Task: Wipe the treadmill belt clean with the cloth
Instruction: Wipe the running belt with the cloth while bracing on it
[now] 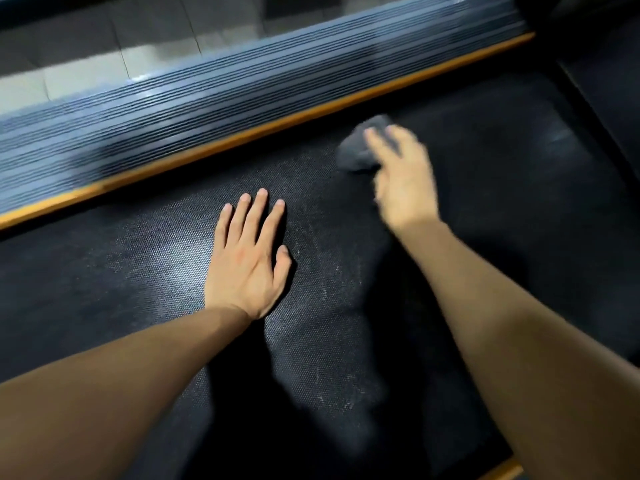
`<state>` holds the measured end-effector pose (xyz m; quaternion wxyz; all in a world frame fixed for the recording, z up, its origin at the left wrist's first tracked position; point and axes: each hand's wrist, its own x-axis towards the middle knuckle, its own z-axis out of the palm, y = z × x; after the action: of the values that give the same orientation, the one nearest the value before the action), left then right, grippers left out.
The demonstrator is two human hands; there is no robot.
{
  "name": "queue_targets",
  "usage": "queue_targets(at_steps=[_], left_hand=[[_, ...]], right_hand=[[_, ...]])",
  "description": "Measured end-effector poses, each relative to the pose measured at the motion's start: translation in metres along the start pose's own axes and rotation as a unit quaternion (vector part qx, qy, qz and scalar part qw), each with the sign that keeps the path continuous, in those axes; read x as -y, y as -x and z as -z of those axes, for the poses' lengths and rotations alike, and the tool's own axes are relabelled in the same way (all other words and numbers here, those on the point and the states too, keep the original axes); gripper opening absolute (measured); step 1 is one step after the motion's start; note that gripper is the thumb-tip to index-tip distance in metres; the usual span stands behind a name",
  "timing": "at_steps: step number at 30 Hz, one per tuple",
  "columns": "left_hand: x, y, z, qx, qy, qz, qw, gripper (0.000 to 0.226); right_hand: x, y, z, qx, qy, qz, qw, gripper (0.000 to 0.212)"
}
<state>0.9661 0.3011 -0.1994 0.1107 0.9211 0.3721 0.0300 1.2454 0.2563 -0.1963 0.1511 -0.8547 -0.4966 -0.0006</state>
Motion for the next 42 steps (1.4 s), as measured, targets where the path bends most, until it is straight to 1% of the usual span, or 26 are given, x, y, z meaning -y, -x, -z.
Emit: queue_targets(at_steps=[1,2,3,5,6,7,10,13,15,18,19,21,24,25,27,32,34,37,40,41,42], left_hand=[[0.0,0.0,0.0,-0.003,0.0,-0.001,1.0,0.067],[0.0,0.0,-0.001,-0.004,0.001,-0.003,1.0,0.067],[0.0,-0.001,-0.001,-0.003,0.005,-0.004,1.0,0.067],[0.001,-0.001,-0.003,0.0,0.003,-0.003,1.0,0.067],[0.002,0.0,-0.003,0.004,0.003,0.0,1.0,0.068],[0.002,0.002,-0.003,0.007,0.006,0.002,1.0,0.068],[0.003,-0.001,-0.001,0.013,0.012,0.009,1.0,0.071],[-0.001,0.003,0.006,0.017,0.031,0.016,0.999,0.07],[0.004,0.035,0.012,0.019,0.025,0.017,0.999,0.069],[0.02,0.127,0.018,0.06,-0.02,0.003,0.998,0.07],[0.026,0.152,0.019,0.067,-0.025,0.01,0.997,0.07],[0.035,0.174,0.016,0.069,-0.043,0.032,0.996,0.071],[0.037,0.167,0.011,0.066,-0.026,0.043,0.997,0.071],[0.037,0.169,0.012,0.066,-0.026,0.039,0.997,0.071],[0.037,0.171,0.011,0.063,-0.021,0.037,0.997,0.07],[0.038,0.17,0.011,0.06,-0.02,0.04,0.997,0.07],[0.04,0.171,0.01,0.053,-0.02,0.035,0.998,0.07],[0.039,0.172,0.009,0.043,-0.013,0.03,0.999,0.07],[0.04,0.172,0.006,0.035,-0.011,0.037,0.999,0.07],[0.04,0.171,0.005,0.037,-0.012,0.036,0.999,0.07],[0.04,0.17,0.005,0.038,-0.012,0.035,0.999,0.07]], right_hand=[[-0.017,-0.003,0.006,-0.015,0.006,-0.055,0.998,0.044],[-0.026,0.0,0.011,0.001,-0.003,-0.076,0.997,0.045],[-0.025,0.005,0.014,0.011,-0.013,-0.091,0.996,0.052],[0.001,0.017,0.018,-0.011,-0.056,-0.105,0.993,0.059],[0.022,0.025,0.014,-0.024,-0.081,-0.093,0.992,0.059],[0.041,0.036,0.008,-0.015,-0.096,-0.065,0.993,0.06],[0.093,0.078,0.002,0.053,-0.104,0.017,0.993,0.063],[0.097,0.102,0.009,0.096,-0.101,0.023,0.99,0.071],[0.084,0.101,0.013,0.12,-0.078,0.038,0.989,0.074],[0.08,0.1,0.018,0.141,-0.05,0.031,0.988,0.078],[0.083,0.101,0.017,0.14,-0.041,0.028,0.989,0.079],[0.089,0.1,0.018,0.139,-0.047,0.038,0.988,0.079],[0.078,0.092,0.02,0.128,-0.11,0.043,0.985,0.076],[0.074,0.09,0.023,0.117,-0.131,0.05,0.983,0.074],[0.066,0.078,0.032,0.078,-0.136,0.058,0.986,0.07],[0.056,0.024,0.029,0.008,-0.103,0.016,0.994,0.064],[0.051,0.017,0.015,0.007,-0.093,-0.01,0.996,0.06],[0.047,0.019,-0.001,0.003,-0.128,-0.044,0.991,0.058],[0.071,0.018,-0.016,-0.046,-0.125,-0.059,0.989,0.056],[0.092,0.025,-0.022,-0.052,-0.128,-0.034,0.99,0.057],[0.118,0.037,-0.029,-0.043,-0.142,0.014,0.989,0.058]])
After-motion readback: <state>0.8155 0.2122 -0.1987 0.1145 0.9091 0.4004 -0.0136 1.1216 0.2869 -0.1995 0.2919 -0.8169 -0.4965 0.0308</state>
